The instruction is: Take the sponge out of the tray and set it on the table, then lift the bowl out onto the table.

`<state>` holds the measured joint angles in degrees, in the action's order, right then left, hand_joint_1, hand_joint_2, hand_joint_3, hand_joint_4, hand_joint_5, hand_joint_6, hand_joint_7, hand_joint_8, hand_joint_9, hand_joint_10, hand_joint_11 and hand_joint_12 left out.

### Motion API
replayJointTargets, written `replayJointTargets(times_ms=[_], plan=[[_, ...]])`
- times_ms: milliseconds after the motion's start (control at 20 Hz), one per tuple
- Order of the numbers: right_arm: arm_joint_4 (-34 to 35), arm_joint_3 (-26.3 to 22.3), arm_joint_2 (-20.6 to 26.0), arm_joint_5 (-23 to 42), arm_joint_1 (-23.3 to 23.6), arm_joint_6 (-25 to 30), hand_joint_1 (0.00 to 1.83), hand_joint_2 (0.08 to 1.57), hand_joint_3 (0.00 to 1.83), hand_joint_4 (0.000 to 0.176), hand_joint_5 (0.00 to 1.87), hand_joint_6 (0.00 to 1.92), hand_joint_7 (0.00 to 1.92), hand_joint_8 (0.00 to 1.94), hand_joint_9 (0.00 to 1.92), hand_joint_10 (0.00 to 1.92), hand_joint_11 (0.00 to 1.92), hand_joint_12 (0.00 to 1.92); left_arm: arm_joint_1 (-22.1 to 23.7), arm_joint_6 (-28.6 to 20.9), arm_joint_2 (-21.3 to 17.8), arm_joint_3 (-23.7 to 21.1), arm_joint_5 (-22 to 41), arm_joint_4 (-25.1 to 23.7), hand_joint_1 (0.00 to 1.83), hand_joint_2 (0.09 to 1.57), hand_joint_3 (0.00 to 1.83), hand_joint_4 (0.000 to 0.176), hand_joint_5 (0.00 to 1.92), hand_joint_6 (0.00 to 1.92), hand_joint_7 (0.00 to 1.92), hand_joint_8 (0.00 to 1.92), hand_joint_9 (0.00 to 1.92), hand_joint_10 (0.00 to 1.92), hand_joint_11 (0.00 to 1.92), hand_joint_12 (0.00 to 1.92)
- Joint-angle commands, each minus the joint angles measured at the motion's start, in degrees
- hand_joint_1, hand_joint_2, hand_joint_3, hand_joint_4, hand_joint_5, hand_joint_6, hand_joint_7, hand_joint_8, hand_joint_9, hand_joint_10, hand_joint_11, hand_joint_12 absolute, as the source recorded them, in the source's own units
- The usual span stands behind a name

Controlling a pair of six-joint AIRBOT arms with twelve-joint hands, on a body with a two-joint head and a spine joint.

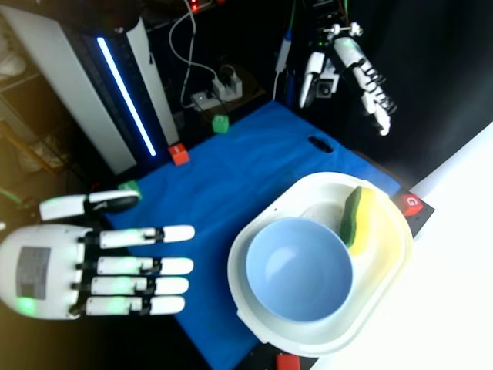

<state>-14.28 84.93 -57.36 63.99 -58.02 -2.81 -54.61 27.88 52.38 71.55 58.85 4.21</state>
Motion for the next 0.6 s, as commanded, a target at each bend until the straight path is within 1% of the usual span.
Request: replayJointTargets(times_ms=[0,50,100,150,200,250,300,350,400,450,500,550], plan=[[3.21,0.20,0.15,6.09,0.83,0.49,0.12,1.27,0.01,0.100,0.36,0.01,0.15,0.00,0.08,0.01,0.01,0.21,0.46,-0.27,0.48,0.24,5.70,1.12,0.61,1.00,0.01,0.113,0.14,0.01,0.06,0.00,0.00,0.00,0.00,0.00],[3.18,0.22,0.16,6.09,0.83,0.49,0.12,1.28,0.01,0.090,0.38,0.01,0.16,0.00,0.09,0.01,0.02,0.21,0.46,-0.27,0.50,0.25,5.49,1.12,0.60,0.98,0.00,0.115,0.13,0.00,0.05,0.00,0.00,0.00,0.00,0.00],[3.13,0.25,0.16,6.09,0.83,0.49,0.12,1.28,0.01,0.089,0.39,0.02,0.16,0.01,0.10,0.01,0.02,0.22,0.46,-0.27,0.48,0.31,5.28,1.09,0.61,0.97,0.00,0.109,0.14,0.01,0.06,0.00,0.00,0.00,0.00,0.00],[3.12,0.27,0.15,6.09,0.82,0.49,0.14,1.28,0.00,0.094,0.42,0.02,0.17,0.01,0.11,0.01,0.04,0.22,0.48,-0.27,0.43,0.36,5.21,0.93,0.61,0.94,0.00,0.125,0.15,0.01,0.07,0.01,0.00,0.00,0.00,0.00],[3.12,0.33,0.09,6.09,0.82,0.49,0.16,1.28,0.00,0.101,0.44,0.01,0.18,0.01,0.12,0.01,0.04,0.23,0.82,-0.27,0.38,0.49,5.28,0.78,0.63,0.92,0.00,0.136,0.16,0.01,0.07,0.01,0.00,0.00,0.00,0.00],[3.12,0.43,-0.01,6.09,0.82,0.49,0.16,1.29,0.01,0.084,0.45,0.02,0.19,0.01,0.12,0.01,0.04,0.23,1.65,-0.25,0.42,0.95,5.13,0.59,0.65,0.92,0.00,0.110,0.16,0.01,0.09,0.01,0.00,0.00,0.00,0.00],[3.12,0.54,-0.16,6.09,0.82,0.49,0.15,1.30,0.01,0.084,0.46,0.02,0.19,0.01,0.12,0.01,0.05,0.23,3.18,-0.07,0.76,1.68,4.18,0.03,0.71,0.94,0.00,0.089,0.15,0.00,0.08,0.01,0.00,0.00,0.00,0.00],[3.12,0.61,-0.30,6.09,0.82,0.49,0.18,1.31,0.01,0.078,0.48,0.01,0.20,0.01,0.14,0.01,0.05,0.24,6.40,0.93,1.78,3.04,1.17,-1.42,0.73,0.97,0.01,0.086,0.16,0.01,0.10,0.01,0.01,0.01,0.00,0.00],[3.12,0.65,-0.40,6.09,0.82,0.49,0.19,1.31,0.01,0.072,0.48,0.01,0.19,0.00,0.13,0.00,0.03,0.23,9.62,2.63,3.00,4.31,-3.27,-3.01,0.72,0.99,0.00,0.088,0.17,0.00,0.12,0.01,0.03,0.01,0.00,0.00],[3.07,0.77,-0.53,6.09,0.82,0.49,0.23,1.34,0.01,0.090,0.47,0.01,0.20,0.00,0.12,0.00,0.02,0.23,12.57,4.17,4.37,5.73,-7.35,-4.67,0.67,0.95,0.00,0.109,0.21,0.00,0.17,0.00,0.09,0.01,0.06,0.03],[2.91,0.94,-0.69,6.08,0.82,0.50,0.20,1.35,0.01,0.106,0.46,0.00,0.21,0.01,0.13,0.00,0.04,0.24,15.23,4.73,5.80,7.30,-10.85,-6.54,0.62,0.93,0.00,0.126,0.23,0.01,0.18,0.01,0.11,0.01,0.08,0.05],[2.84,1.10,-0.90,6.08,0.82,0.51,0.23,1.35,0.01,0.107,0.48,0.01,0.23,0.01,0.13,0.00,0.04,0.25,17.87,4.76,7.38,9.11,-14.63,-8.54,0.67,0.92,0.00,0.097,0.28,0.00,0.24,0.00,0.17,0.01,0.10,0.08]])
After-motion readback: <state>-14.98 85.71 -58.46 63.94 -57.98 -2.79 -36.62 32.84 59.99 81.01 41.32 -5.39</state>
